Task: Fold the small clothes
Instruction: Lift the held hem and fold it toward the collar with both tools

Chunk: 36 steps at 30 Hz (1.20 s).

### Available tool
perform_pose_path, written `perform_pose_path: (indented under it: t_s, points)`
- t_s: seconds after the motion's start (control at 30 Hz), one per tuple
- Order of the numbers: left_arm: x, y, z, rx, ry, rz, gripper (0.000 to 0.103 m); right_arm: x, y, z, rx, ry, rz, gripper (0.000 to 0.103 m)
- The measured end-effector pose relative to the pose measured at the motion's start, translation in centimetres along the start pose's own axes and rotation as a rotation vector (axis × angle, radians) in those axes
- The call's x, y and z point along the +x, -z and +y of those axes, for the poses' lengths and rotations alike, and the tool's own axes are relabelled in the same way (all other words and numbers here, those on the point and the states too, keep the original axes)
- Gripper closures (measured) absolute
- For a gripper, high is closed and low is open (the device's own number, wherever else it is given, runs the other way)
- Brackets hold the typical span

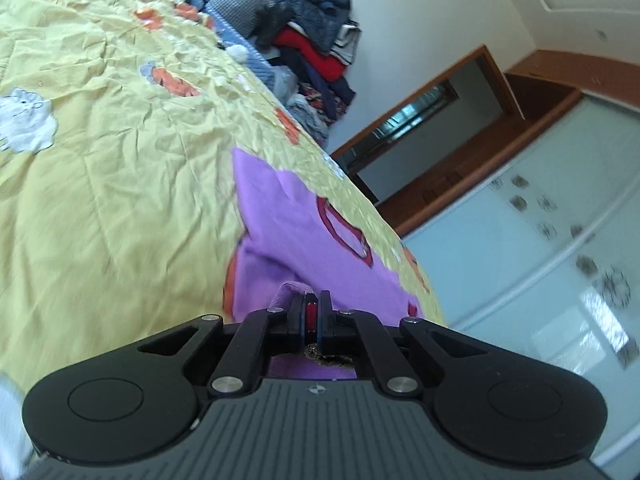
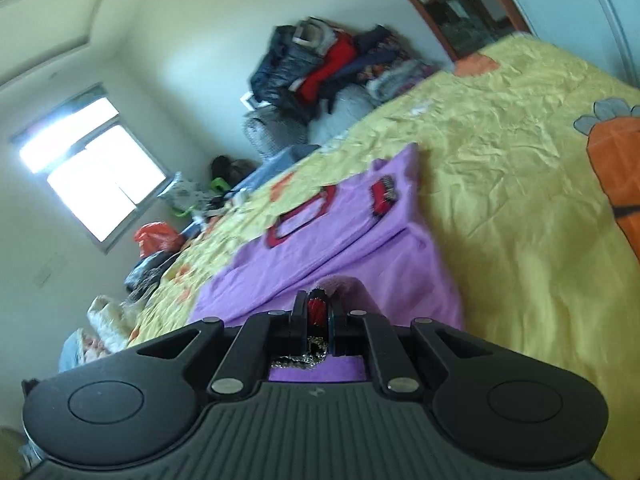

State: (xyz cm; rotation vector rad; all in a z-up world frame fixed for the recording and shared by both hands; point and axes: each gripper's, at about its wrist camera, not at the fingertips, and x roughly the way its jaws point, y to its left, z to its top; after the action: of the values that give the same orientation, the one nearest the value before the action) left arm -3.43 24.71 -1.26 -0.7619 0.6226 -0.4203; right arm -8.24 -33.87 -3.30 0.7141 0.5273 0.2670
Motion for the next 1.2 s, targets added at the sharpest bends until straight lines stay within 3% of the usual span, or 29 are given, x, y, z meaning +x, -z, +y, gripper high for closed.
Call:
perform_pose_path:
  t_s: [0.43, 0.63, 1.0, 1.1, 1.17, 1.2]
  points:
    - [10.3, -8.2, 1.1, -0.075, -0.051, 0.016, 0.099, 10.7, -8.4, -2.4, 0.101, 0.043, 0.091, 0.094]
    - [14.1, -10.7, 2.4, -0.116, -0.081, 0.05, 0.099, 14.5, -10.8, -5.2, 0.217, 0.052, 0.126, 0.094]
    - [20.5, -13.0, 4.2, -0.103, -0.158, 0.124, 0.098, 19.2, -12.5, -5.3, 0.113, 0.129, 0.137, 0.093]
    - [21.5, -13.4, 5.7, -0.157, -0.173, 0.123, 0.093, 19.7, -12.8, -5.9, 0.159, 0.106, 0.144, 0.068]
    - [21.1, -14.4, 5.5, -0.15, -0.2, 0.099, 0.086, 19.0, -13.5, -5.7, 0.174, 0.074, 0.121, 0.031]
    - [20.6, -15.1, 5.0, -0.123, -0.233, 0.072, 0.076, 18.6, -13.9, -5.4, 0.178, 0.084, 0.1, 0.022]
